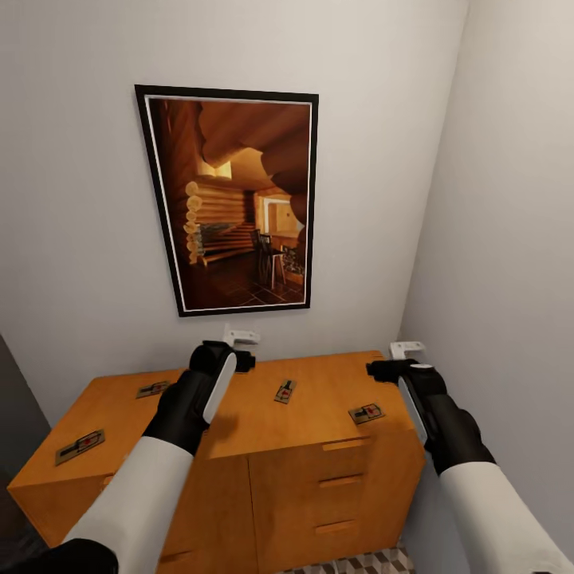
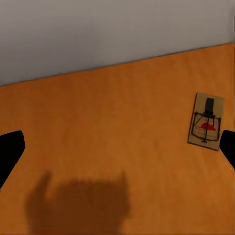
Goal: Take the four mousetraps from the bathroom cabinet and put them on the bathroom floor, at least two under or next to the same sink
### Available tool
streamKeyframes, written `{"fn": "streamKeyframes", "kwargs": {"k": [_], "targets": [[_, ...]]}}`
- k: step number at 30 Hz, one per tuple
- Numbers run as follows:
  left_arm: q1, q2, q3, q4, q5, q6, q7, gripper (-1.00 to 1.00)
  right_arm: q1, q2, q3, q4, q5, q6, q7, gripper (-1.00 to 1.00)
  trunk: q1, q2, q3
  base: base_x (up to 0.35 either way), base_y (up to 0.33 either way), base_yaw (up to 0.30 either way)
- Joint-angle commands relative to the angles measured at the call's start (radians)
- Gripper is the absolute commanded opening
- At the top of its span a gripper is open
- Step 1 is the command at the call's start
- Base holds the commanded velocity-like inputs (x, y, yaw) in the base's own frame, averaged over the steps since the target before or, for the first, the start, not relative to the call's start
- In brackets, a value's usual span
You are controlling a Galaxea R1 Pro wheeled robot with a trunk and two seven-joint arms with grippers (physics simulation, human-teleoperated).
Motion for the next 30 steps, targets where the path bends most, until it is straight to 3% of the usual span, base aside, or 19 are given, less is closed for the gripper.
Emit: {"fn": "streamKeyframes", "kwargs": {"k": [1,5,6,10,13,20,30], "targets": [[-0.013,0.0,0.001,0.01,0.015,0.0,0.01,1.0,-0.029,0.0,0.0,0.038,0.004,0.005,0.0,1.0,0.0,-0.001,-0.001,0.0,0.0,0.0],[-0.065,0.0,0.007,0.063,0.025,-0.008,0.01,1.0,-0.128,0.0,0.0,0.179,0.005,0.003,0.0,1.0,0.0,-0.001,-0.001,0.0,0.0,0.0],[-0.094,0.0,0.01,0.104,0.028,-0.012,0.009,1.0,-0.172,0.0,0.0,0.239,0.005,0.002,0.0,1.0,0.0,-0.001,-0.001,0.0,0.0,0.0],[-0.155,0.0,0.024,0.21,0.031,-0.032,0.009,1.0,-0.253,0.0,0.001,0.339,0.005,0.001,0.0,1.0,0.0,-0.001,-0.001,0.0,0.0,0.0],[-0.214,0.0,0.048,0.346,0.034,-0.102,0.008,1.0,-0.313,0.0,0.0,0.429,0.006,0.0,0.0,1.0,0.0,-0.001,-0.001,0.0,0.0,0.0],[-0.31,0.0,0.08,0.632,0.039,-0.283,-0.008,1.0,-0.37,0.001,0.0,0.552,0.007,-0.032,0.0,1.0,0.0,-0.001,-0.001,0.0,0.0,0.0],[-0.336,0.0,0.087,0.762,0.038,-0.338,-0.127,1.0,-0.381,-0.001,0.0,0.636,0.008,-0.071,0.0,1.0,0.0,-0.001,-0.001,0.0,0.0,0.0]]}}
